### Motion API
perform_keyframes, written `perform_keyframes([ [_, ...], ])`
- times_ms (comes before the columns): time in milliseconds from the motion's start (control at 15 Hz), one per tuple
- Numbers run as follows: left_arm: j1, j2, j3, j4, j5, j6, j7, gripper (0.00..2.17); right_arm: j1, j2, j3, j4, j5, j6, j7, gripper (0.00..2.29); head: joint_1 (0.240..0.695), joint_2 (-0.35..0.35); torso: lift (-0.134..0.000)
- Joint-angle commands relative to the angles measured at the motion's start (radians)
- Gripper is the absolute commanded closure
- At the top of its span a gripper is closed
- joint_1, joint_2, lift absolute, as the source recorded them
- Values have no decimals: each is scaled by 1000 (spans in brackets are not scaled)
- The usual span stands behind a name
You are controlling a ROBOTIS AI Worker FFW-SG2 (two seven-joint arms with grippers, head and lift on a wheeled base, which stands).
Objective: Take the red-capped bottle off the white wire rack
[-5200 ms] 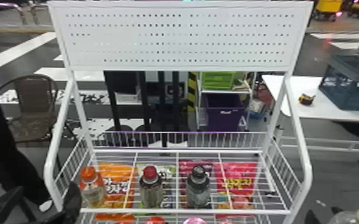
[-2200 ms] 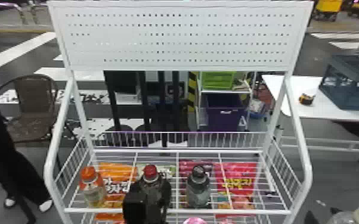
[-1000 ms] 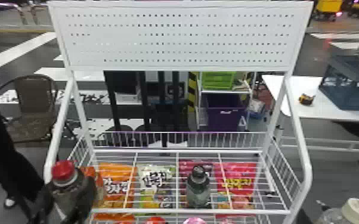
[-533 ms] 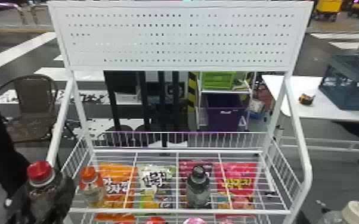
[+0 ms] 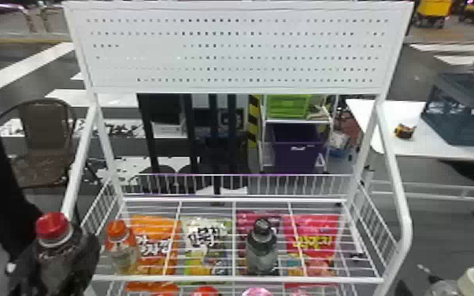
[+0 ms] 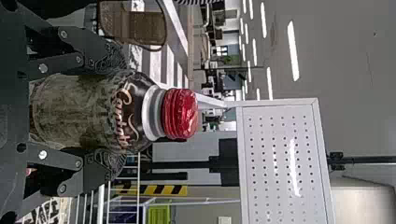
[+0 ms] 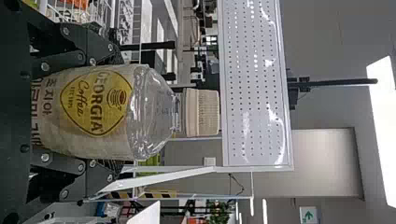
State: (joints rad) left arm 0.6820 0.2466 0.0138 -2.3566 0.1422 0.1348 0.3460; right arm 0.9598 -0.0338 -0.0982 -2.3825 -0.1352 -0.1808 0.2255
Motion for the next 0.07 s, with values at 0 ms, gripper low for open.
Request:
perform_keyframes([
  [0,5,-1,0,-3,-1,-3,-1,1916,5,0,0,-1,2,-13,0,1430,499,0,0],
])
